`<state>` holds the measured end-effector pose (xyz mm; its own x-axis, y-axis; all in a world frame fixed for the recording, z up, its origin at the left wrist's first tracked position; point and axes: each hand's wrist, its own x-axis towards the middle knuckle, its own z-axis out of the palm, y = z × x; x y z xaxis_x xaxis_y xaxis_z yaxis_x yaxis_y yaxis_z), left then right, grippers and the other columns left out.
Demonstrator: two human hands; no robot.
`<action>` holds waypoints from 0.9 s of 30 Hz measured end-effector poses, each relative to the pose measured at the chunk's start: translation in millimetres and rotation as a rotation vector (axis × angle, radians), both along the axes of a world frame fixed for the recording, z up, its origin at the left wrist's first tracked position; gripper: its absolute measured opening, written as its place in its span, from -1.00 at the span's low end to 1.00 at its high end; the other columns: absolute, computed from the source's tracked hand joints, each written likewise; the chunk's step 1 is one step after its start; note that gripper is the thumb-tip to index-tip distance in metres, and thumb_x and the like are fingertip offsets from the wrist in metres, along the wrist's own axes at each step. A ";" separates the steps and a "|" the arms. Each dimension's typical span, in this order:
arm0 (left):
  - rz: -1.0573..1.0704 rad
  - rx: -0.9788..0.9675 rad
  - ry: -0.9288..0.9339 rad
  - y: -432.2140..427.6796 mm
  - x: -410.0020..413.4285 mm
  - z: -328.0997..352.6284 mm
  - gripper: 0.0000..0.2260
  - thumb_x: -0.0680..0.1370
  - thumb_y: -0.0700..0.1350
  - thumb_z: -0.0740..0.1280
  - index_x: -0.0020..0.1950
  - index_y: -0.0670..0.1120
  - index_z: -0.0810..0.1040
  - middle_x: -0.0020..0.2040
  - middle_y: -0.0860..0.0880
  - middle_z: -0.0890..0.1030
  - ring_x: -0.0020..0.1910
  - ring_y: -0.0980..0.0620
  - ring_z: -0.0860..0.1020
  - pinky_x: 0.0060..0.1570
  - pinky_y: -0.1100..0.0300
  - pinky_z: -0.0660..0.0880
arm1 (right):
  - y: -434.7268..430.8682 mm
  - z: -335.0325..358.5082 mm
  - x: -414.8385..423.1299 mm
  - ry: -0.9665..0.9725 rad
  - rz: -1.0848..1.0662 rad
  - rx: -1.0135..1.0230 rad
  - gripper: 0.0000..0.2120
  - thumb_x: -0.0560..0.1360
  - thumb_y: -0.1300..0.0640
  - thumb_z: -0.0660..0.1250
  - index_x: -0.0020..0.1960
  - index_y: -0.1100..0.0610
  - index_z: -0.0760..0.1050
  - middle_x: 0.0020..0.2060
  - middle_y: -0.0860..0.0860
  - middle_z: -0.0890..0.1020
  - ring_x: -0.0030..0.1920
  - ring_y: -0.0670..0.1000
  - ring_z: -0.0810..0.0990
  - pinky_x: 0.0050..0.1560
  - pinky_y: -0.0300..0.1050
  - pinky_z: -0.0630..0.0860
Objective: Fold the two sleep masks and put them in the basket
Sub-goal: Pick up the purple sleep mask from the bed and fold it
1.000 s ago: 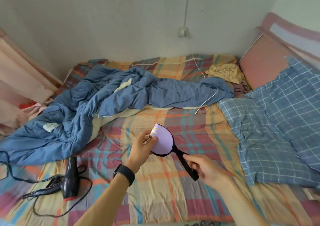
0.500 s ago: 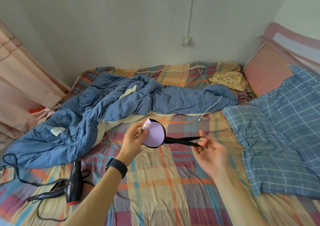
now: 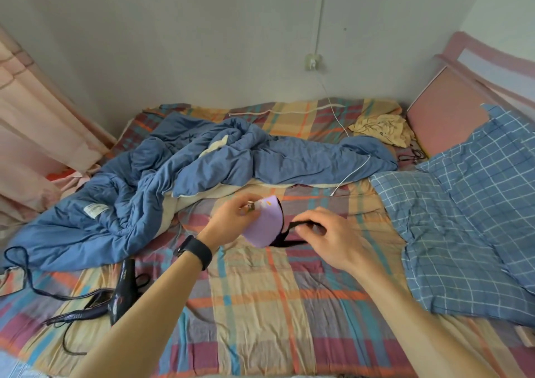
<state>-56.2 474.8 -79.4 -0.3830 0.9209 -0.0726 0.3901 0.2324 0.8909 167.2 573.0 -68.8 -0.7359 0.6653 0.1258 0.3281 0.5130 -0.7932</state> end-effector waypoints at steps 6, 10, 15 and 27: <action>-0.373 -0.133 0.041 6.5 17.6 28.2 -0.82 0.55 -0.21 0.39 0.12 -0.01 0.63 -0.11 0.03 0.66 -0.17 0.15 0.54 -0.07 0.29 0.40 | 13.0 34.8 -13.8 -0.044 0.102 0.011 -0.82 0.49 0.09 0.40 0.07 -0.06 0.66 -0.12 -0.07 0.67 -0.15 -0.11 0.60 -0.11 -0.21 0.49; -0.443 -0.060 -0.159 2.9 22.7 38.8 -0.85 0.57 -0.25 0.38 0.11 -0.09 0.63 -0.01 0.08 0.65 0.00 0.12 0.56 0.06 0.26 0.42 | 19.8 39.7 -15.4 0.053 0.133 -0.665 -0.87 0.43 0.12 0.37 -0.08 0.00 0.67 -0.34 -0.16 0.61 -0.42 -0.16 0.45 -0.45 -0.29 0.28; -0.354 0.050 -0.681 0.1 32.4 36.4 -0.84 0.58 -0.22 0.32 0.14 -0.10 0.60 0.13 -0.08 0.64 0.15 -0.07 0.58 0.19 0.02 0.48 | 13.1 23.6 -14.5 0.288 0.139 -1.360 -0.83 0.40 -0.01 0.37 -0.15 0.04 0.69 -0.43 -0.09 0.54 -0.52 -0.14 0.32 -0.51 -0.24 0.04; -0.446 -0.200 -0.223 0.0 30.1 47.6 -0.79 0.57 -0.24 0.34 0.21 -0.18 0.60 -0.02 -0.04 0.60 -0.02 0.13 0.53 0.06 0.23 0.39 | 10.5 11.4 -22.7 0.106 -0.148 -1.231 -0.78 0.46 0.18 0.22 -0.34 0.01 0.36 -0.55 -0.10 0.33 -0.63 -0.17 0.20 -0.67 -0.30 0.02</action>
